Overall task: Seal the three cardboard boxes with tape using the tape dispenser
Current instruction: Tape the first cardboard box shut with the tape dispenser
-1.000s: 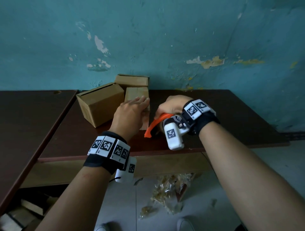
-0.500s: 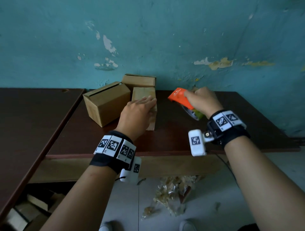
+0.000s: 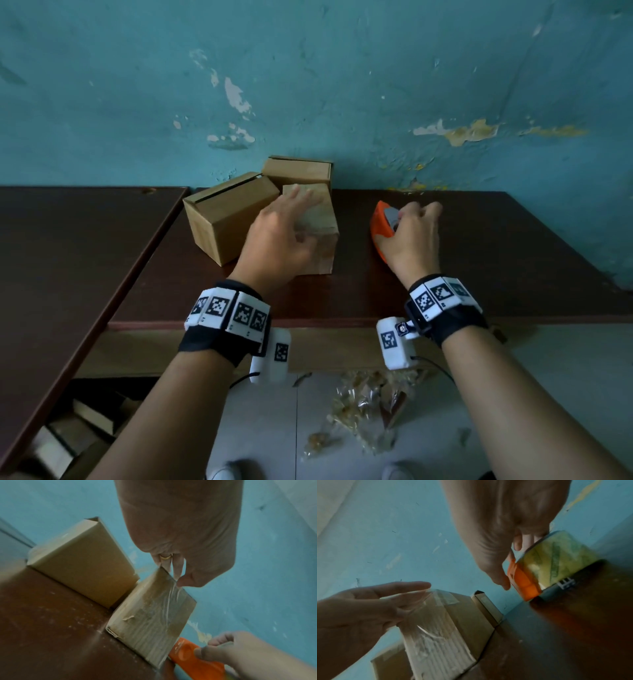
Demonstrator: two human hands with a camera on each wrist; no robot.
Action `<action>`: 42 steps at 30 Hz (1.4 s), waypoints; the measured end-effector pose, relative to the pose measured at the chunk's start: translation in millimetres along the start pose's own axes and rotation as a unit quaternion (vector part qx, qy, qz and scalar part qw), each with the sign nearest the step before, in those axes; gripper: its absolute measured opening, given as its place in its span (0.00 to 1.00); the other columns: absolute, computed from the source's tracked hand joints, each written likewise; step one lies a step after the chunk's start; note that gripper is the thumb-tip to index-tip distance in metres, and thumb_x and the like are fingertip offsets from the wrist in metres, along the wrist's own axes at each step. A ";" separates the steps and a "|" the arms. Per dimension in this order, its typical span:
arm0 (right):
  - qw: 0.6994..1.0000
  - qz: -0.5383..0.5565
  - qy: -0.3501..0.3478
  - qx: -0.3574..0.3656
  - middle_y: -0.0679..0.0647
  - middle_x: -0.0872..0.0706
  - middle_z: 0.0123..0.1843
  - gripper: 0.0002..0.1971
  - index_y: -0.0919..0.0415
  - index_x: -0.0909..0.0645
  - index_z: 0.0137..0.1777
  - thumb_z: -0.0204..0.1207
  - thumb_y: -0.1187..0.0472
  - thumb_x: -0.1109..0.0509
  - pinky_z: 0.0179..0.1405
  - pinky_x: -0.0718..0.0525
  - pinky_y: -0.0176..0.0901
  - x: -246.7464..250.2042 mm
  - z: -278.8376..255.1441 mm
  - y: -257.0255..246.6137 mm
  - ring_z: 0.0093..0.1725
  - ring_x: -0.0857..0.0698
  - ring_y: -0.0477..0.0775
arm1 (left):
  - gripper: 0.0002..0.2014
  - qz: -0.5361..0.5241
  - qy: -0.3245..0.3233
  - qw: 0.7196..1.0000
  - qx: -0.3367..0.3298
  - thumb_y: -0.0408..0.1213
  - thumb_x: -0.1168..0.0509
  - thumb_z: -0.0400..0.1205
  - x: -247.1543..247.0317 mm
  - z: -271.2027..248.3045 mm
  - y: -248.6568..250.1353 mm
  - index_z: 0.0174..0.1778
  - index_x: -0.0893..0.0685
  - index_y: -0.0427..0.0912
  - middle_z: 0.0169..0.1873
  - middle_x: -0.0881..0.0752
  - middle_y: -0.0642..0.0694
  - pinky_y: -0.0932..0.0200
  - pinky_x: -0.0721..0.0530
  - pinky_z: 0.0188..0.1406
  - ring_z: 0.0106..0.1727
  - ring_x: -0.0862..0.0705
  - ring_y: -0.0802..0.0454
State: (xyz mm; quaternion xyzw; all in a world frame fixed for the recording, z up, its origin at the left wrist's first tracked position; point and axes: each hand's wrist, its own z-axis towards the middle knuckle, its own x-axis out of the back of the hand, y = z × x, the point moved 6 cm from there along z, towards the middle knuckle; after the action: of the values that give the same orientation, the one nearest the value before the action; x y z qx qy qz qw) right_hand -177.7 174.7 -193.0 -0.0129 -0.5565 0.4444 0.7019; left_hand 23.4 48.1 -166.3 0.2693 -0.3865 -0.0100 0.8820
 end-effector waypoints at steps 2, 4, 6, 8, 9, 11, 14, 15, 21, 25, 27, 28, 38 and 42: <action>0.997 0.041 0.052 0.034 0.60 0.26 0.68 0.18 0.62 0.17 0.62 0.77 0.57 0.18 0.58 0.18 0.49 9.7 -2.7 -9.3 0.68 0.20 0.62 | 0.30 -0.100 0.015 0.992 0.072 0.30 0.31 0.82 13.1 -2.7 -11.1 0.83 0.20 0.47 0.83 0.21 0.45 0.72 0.20 0.68 0.73 0.17 0.59; 0.991 0.101 0.061 0.063 0.54 0.19 0.64 0.08 0.58 0.12 0.59 0.82 0.59 0.25 0.57 0.16 0.43 13.1 -3.0 -20.1 0.62 0.17 0.54 | 0.30 -0.191 0.050 0.972 0.131 0.34 0.33 0.80 21.8 -5.9 -20.3 0.83 0.19 0.49 0.76 0.15 0.51 0.66 0.15 0.64 0.61 0.15 0.64; 0.980 0.193 0.003 0.055 0.49 0.11 0.59 0.09 0.55 0.09 0.60 0.85 0.62 0.30 0.54 0.17 0.27 7.0 -5.6 -29.1 0.56 0.13 0.45 | 0.28 -0.257 0.099 0.940 0.202 0.38 0.37 0.80 25.9 -11.5 -32.5 0.79 0.16 0.49 0.71 0.12 0.54 0.48 0.14 0.74 0.70 0.14 0.58; 0.946 0.319 -0.055 0.008 0.50 0.07 0.57 0.12 0.57 0.09 0.62 0.87 0.64 0.33 0.63 0.13 0.35 -5.5 -8.2 -32.1 0.57 0.09 0.46 | 0.23 -0.289 0.140 0.906 0.275 0.42 0.39 0.84 26.3 -18.0 -43.1 0.75 0.13 0.49 0.67 0.10 0.55 0.45 0.17 0.77 0.71 0.15 0.56; 0.920 0.383 -0.080 -0.029 0.54 0.06 0.58 0.13 0.60 0.10 0.64 0.88 0.65 0.34 0.67 0.11 0.45 -11.3 -9.7 -33.1 0.59 0.08 0.49 | 0.21 -0.317 0.150 0.886 0.304 0.42 0.39 0.86 24.2 -20.7 -47.5 0.73 0.12 0.47 0.66 0.10 0.54 0.46 0.18 0.79 0.71 0.14 0.55; 0.873 0.466 -0.123 -0.080 0.61 0.08 0.63 0.15 0.66 0.14 0.70 0.89 0.68 0.37 0.69 0.10 0.51 -21.2 -14.0 -37.4 0.63 0.08 0.54 | 0.17 -0.398 0.149 0.837 0.344 0.39 0.39 0.92 14.2 -24.2 -55.2 0.73 0.13 0.42 0.66 0.09 0.49 0.48 0.18 0.79 0.70 0.13 0.54; 0.871 0.465 -0.144 -0.068 0.55 0.09 0.62 0.14 0.61 0.14 0.71 0.90 0.65 0.35 0.68 0.10 0.53 -26.4 -19.9 -45.8 0.64 0.09 0.54 | 0.12 -0.446 0.127 0.811 0.356 0.35 0.39 0.94 2.4 -25.2 -55.4 0.68 0.12 0.41 0.62 0.08 0.47 0.53 0.13 0.72 0.64 0.09 0.54; 0.878 0.454 -0.141 -0.060 0.53 0.09 0.61 0.12 0.59 0.13 0.69 0.90 0.63 0.34 0.68 0.10 0.54 -26.5 -21.2 -47.7 0.64 0.09 0.53 | 0.11 -0.441 0.125 0.814 0.358 0.35 0.39 0.94 -0.6 -25.1 -56.3 0.65 0.12 0.43 0.60 0.07 0.48 0.54 0.12 0.70 0.63 0.09 0.54; 0.911 0.398 -0.107 -0.033 0.52 0.09 0.70 0.25 0.56 0.13 0.73 0.81 0.47 0.36 0.76 0.15 0.60 -21.2 -27.6 -55.3 0.71 0.12 0.51 | 0.16 -0.361 0.167 0.858 0.325 0.39 0.38 0.92 4.9 -25.9 -59.7 0.73 0.11 0.46 0.66 0.09 0.55 0.50 0.18 0.79 0.72 0.14 0.58; 0.918 0.382 -0.111 -0.003 0.55 0.14 0.78 0.24 0.60 0.19 0.81 0.89 0.54 0.40 0.81 0.20 0.58 -15.2 -32.7 -62.3 0.77 0.17 0.51 | 0.21 -0.341 0.152 0.889 0.265 0.43 0.40 0.93 9.3 -19.6 -47.5 0.82 0.17 0.47 0.76 0.14 0.58 0.53 0.25 0.85 0.79 0.20 0.63; 0.915 0.387 -0.115 0.003 0.56 0.14 0.77 0.25 0.60 0.21 0.84 0.90 0.54 0.42 0.79 0.18 0.57 -15.5 -34.7 -64.7 0.73 0.14 0.48 | 0.26 -0.368 0.130 0.883 0.260 0.48 0.40 0.91 1.3 -18.5 -45.6 0.85 0.22 0.45 0.79 0.17 0.56 0.50 0.27 0.87 0.81 0.22 0.62; 0.915 0.386 -0.117 0.006 0.55 0.12 0.75 0.25 0.60 0.23 0.85 0.91 0.55 0.43 0.76 0.16 0.53 -15.7 -35.8 -65.9 0.67 0.12 0.44 | 0.29 -0.374 0.116 0.882 0.264 0.50 0.41 0.90 -3.6 -18.7 -44.3 0.87 0.25 0.44 0.78 0.16 0.57 0.51 0.27 0.87 0.79 0.21 0.63; 0.893 0.403 -0.202 0.011 0.52 0.36 0.93 0.39 0.56 0.42 0.94 0.80 0.49 0.50 0.91 0.36 0.54 -23.4 -51.6 -76.7 0.90 0.35 0.47 | 0.32 -0.385 -0.006 0.880 0.277 0.54 0.53 0.97 -27.9 -26.5 -25.1 0.95 0.50 0.47 0.93 0.44 0.55 0.93 0.34 0.45 0.91 0.45 0.59; 0.879 0.425 -0.215 -0.008 0.52 0.37 0.94 0.40 0.56 0.43 0.94 0.80 0.49 0.48 0.91 0.36 0.55 -30.8 -49.8 -73.2 0.90 0.36 0.46 | 0.40 -0.408 -0.004 0.869 0.279 0.69 0.50 0.91 -33.3 -25.2 -40.4 0.95 0.42 0.49 0.92 0.37 0.49 0.52 0.40 0.91 0.92 0.41 0.53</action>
State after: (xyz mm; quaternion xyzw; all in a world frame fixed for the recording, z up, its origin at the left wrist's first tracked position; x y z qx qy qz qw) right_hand -93.2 134.5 -198.1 -0.1583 -0.6380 0.6876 0.3083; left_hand 25.0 32.9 -222.3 0.6380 -0.2326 -0.2620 0.6857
